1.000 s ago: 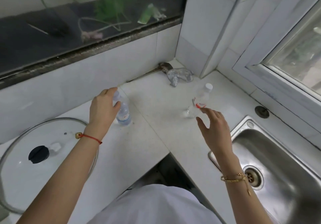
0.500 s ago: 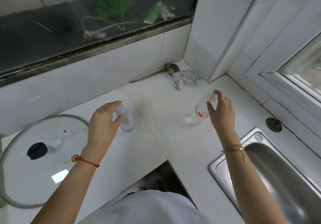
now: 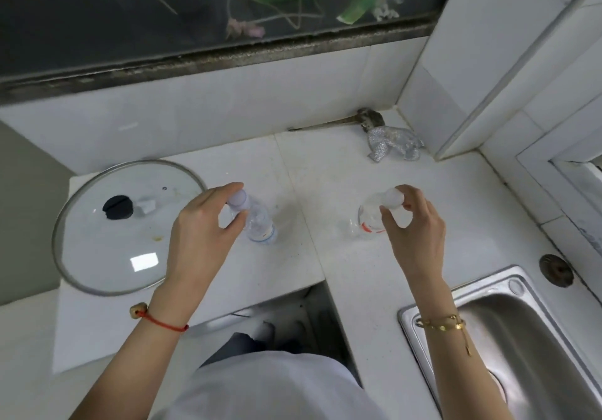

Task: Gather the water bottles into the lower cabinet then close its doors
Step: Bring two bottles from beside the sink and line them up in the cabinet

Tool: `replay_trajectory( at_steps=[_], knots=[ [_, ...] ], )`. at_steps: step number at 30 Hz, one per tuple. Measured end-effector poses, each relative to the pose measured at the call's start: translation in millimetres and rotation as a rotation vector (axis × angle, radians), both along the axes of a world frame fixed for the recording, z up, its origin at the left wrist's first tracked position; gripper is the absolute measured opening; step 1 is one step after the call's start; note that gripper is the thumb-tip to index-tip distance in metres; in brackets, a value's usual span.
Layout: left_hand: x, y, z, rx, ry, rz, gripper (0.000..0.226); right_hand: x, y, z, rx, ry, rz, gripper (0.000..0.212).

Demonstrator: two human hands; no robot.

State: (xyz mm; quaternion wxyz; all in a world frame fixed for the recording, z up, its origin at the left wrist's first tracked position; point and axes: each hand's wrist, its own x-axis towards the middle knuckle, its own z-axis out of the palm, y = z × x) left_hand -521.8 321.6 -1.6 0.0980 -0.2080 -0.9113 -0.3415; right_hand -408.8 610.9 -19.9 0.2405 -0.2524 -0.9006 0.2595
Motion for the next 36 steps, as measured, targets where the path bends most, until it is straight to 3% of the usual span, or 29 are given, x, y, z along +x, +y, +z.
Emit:
replay_trajectory(
  at_steps=[15, 36],
  knots=[
    [109.1, -172.6, 5.3, 0.045, -0.058, 0.545, 0.042, -29.6, -183.1, 10.1, -0.093, -0.090, 0.604, 0.036],
    [316.7, -495.9, -9.6, 0.003, -0.157, 1.137, 0.041, 12.3, -576.2, -20.7, -0.196, -0.196, 1.238, 0.026]
  ],
)
